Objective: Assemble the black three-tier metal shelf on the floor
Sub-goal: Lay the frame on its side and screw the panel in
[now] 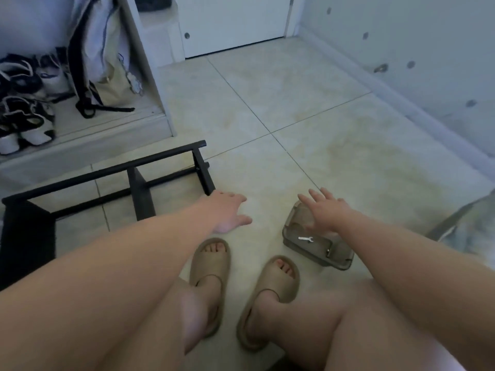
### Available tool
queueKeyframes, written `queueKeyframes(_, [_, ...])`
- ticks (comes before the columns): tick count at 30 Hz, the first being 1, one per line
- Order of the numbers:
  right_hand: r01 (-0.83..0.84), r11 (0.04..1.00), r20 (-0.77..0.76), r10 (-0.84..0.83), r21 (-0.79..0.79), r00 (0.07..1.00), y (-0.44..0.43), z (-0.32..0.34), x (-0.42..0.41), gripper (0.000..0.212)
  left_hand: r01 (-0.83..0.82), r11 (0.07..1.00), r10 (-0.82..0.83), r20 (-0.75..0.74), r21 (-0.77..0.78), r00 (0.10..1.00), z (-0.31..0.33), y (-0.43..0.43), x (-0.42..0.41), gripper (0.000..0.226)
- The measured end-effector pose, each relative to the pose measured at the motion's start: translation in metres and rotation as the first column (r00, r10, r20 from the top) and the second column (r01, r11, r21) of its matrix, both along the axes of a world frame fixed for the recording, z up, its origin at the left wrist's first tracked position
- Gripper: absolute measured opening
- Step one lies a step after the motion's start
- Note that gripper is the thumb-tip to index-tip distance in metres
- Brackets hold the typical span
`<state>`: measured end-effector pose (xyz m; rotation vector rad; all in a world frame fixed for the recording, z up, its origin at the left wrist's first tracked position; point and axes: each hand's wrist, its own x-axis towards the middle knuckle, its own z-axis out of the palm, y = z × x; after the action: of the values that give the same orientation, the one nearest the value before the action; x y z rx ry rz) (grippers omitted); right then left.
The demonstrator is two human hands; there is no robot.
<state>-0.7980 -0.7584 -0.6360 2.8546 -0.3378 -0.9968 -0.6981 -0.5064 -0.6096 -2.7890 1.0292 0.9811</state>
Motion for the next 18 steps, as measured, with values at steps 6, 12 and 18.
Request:
queueKeyframes(6, [0.08, 0.997, -0.164, -0.08, -0.004, 0.983, -0.045, -0.057, 0.013, 0.078, 0.118, 0.993, -0.116, -0.094, 0.012, 0.989, -0.051, -0.065, 0.015, 0.071])
queueKeyframes(12, [0.085, 0.995, -0.42, -0.097, -0.048, 0.903, -0.078, -0.119, 0.024, 0.066, -0.094, 0.995, 0.072, -0.437, -0.028, 0.897, -0.125, -0.126, 0.018, 0.069])
queueKeyframes(18, [0.141, 0.989, -0.442, -0.141, -0.032, 0.886, -0.104, -0.181, 0.008, 0.038, -0.291, 0.952, 0.201, -0.53, -0.091, 0.824, -0.197, -0.156, 0.0, 0.055])
